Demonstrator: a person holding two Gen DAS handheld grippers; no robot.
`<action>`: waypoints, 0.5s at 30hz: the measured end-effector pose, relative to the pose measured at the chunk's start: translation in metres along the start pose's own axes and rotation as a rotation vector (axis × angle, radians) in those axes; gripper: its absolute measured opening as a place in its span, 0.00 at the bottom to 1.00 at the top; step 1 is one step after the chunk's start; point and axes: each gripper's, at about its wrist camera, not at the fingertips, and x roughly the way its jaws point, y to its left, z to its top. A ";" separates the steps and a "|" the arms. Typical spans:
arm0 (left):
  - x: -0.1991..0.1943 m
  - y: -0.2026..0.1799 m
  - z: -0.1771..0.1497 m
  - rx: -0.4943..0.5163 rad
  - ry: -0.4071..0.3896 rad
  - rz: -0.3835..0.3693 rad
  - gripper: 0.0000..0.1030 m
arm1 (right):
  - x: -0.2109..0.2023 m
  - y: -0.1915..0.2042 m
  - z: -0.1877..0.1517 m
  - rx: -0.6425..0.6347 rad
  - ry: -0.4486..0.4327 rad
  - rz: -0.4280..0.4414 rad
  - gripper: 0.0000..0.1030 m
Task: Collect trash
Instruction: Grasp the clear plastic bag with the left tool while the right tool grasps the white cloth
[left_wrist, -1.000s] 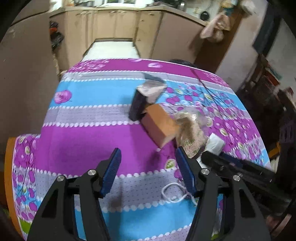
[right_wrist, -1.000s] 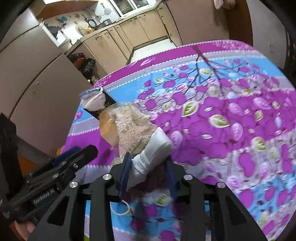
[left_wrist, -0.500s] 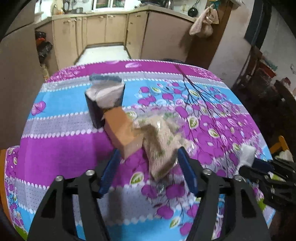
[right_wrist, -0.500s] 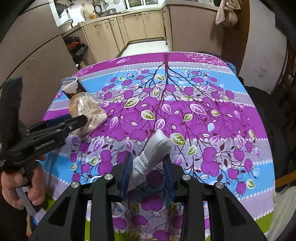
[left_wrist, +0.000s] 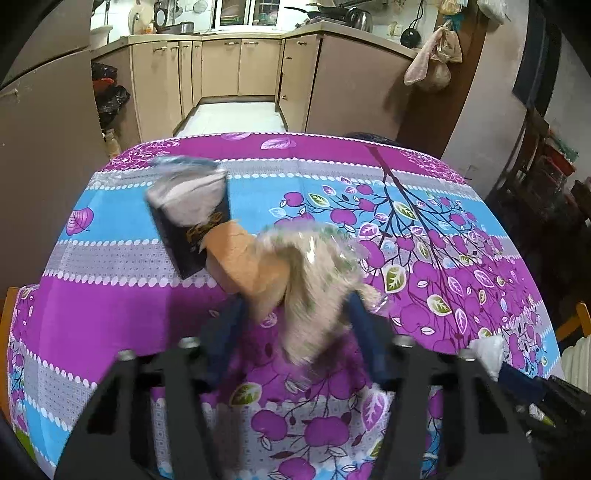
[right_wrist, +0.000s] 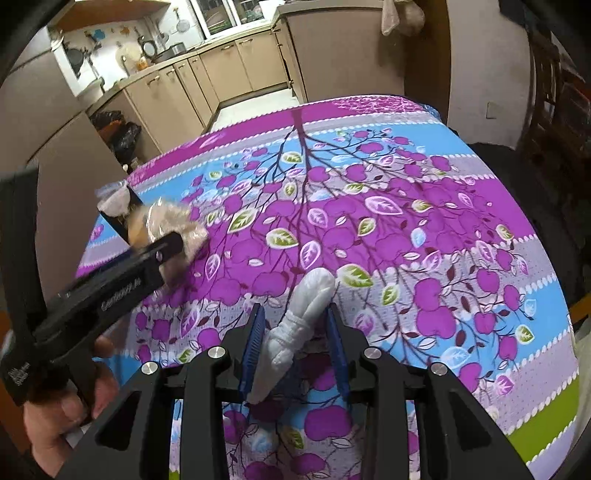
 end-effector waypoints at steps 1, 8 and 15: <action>0.000 0.000 0.000 0.002 0.005 -0.011 0.27 | -0.002 0.002 -0.001 -0.027 -0.001 0.013 0.26; -0.033 0.010 -0.023 0.116 0.067 -0.223 0.14 | -0.035 0.005 -0.019 -0.263 0.025 0.114 0.17; -0.058 0.025 -0.056 0.203 0.079 -0.226 0.41 | -0.038 -0.014 -0.037 -0.266 0.074 0.090 0.23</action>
